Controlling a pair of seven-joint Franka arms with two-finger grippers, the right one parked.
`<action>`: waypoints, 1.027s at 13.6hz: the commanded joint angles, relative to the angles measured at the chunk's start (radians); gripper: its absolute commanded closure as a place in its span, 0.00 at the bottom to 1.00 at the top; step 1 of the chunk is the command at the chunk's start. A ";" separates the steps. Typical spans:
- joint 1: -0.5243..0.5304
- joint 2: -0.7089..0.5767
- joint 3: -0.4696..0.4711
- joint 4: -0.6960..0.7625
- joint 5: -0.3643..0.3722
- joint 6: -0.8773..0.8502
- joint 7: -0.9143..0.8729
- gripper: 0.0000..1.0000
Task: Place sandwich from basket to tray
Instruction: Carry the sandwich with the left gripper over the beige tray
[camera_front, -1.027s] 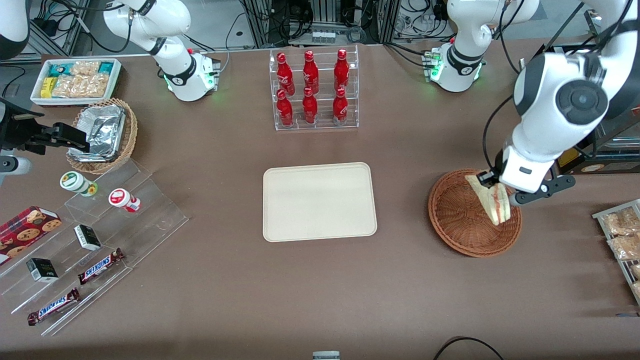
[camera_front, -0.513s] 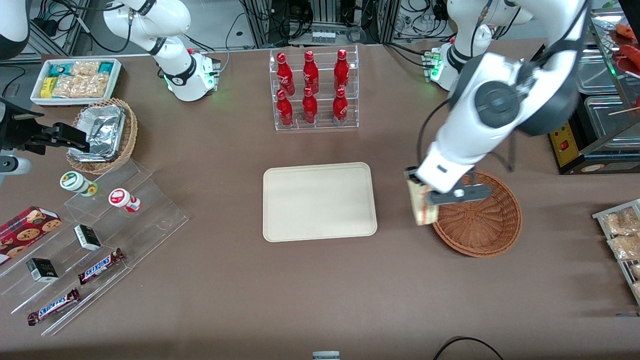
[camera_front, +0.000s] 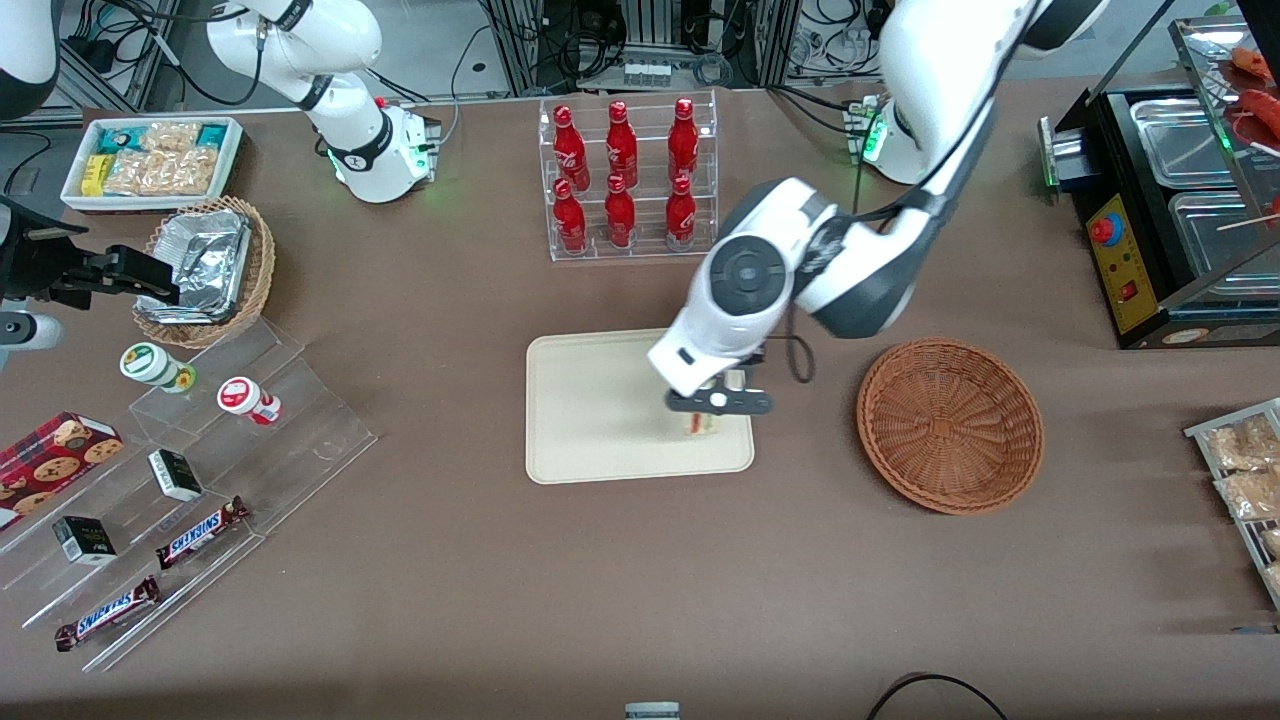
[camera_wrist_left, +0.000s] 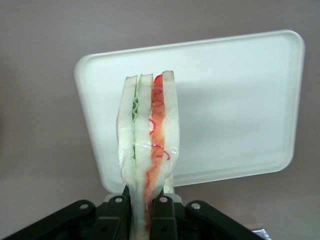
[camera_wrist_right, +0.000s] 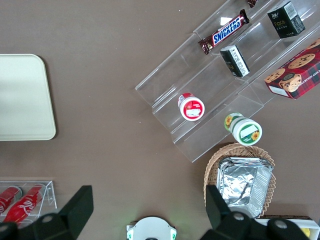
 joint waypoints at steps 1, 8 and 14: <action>-0.068 0.074 0.009 0.053 0.004 0.049 -0.065 1.00; -0.142 0.179 0.020 0.053 0.038 0.123 -0.136 1.00; -0.148 0.233 0.020 0.054 0.064 0.163 -0.196 1.00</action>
